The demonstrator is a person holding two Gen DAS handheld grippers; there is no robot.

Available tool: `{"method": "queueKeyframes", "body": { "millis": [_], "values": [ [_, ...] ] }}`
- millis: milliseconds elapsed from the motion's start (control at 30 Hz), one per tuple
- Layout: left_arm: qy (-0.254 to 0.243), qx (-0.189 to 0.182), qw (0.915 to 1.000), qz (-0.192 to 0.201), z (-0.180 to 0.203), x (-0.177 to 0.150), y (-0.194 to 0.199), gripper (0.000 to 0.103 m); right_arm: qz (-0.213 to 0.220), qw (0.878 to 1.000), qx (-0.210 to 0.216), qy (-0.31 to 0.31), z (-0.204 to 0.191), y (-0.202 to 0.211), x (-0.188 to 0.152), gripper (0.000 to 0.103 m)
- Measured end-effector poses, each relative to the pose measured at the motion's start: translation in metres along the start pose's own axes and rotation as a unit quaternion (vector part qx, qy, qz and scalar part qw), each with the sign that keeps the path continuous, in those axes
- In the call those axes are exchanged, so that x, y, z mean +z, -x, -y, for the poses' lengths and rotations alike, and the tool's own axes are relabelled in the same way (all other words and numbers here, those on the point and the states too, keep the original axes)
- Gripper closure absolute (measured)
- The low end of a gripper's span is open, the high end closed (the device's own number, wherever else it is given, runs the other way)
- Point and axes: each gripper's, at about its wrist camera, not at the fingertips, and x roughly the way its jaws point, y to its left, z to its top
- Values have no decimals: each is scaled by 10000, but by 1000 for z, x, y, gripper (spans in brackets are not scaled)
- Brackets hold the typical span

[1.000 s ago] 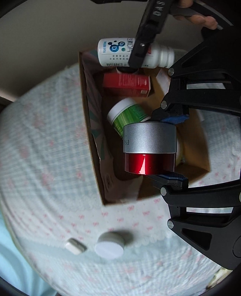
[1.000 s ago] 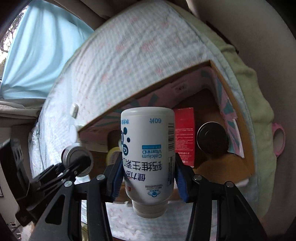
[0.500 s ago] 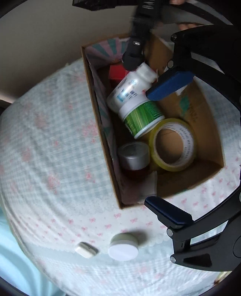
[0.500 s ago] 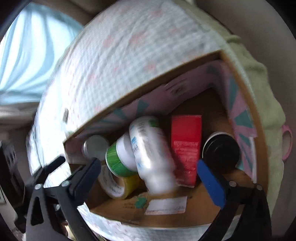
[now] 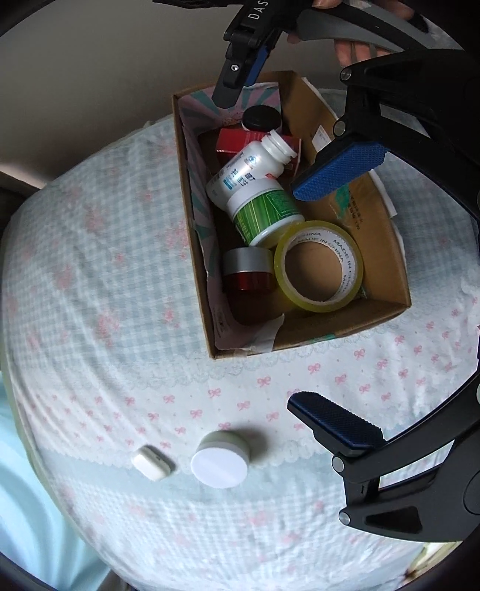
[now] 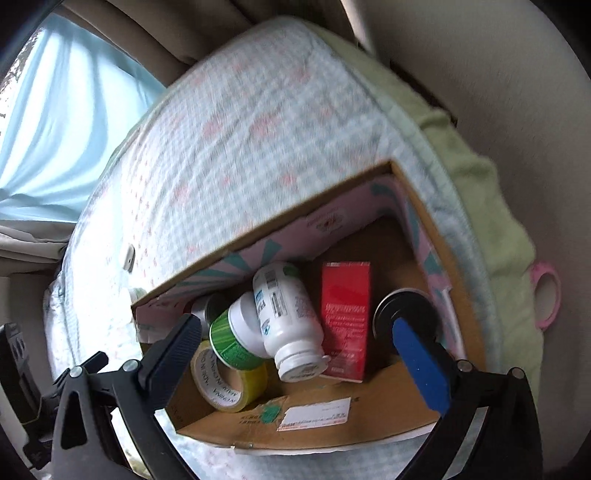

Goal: Organize rigid objects
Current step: 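Move both tools back over the earbud case and white jar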

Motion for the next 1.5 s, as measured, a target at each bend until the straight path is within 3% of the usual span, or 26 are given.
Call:
{"method": "queueKeyframes", "body": {
  "millis": [400,800,933,1133,1300,1500],
  "values": [
    [40,-39,9984,555,-13,-19,67,0,283,9996,-66,-63,-25,46,-17,0],
    [111,299,9923,1200,-83,-76,148,0,134,9982,-559,154,-63,71,-73,0],
    [-108,530,9867,1535,-106,-95,173,0,629,9945,-765,330,-87,98,-103,0],
    [-519,381,9832,1706,-155,-115,197,0,1336,9841,-1078,449,-139,130,-150,0],
    [-714,181,9766,2018,-208,-132,224,1,1584,9782,-1237,515,-195,138,-186,0],
    [-1088,73,9724,2065,-278,-134,241,0,1846,9746,-1203,405,-254,131,-217,0]
  ]
}}
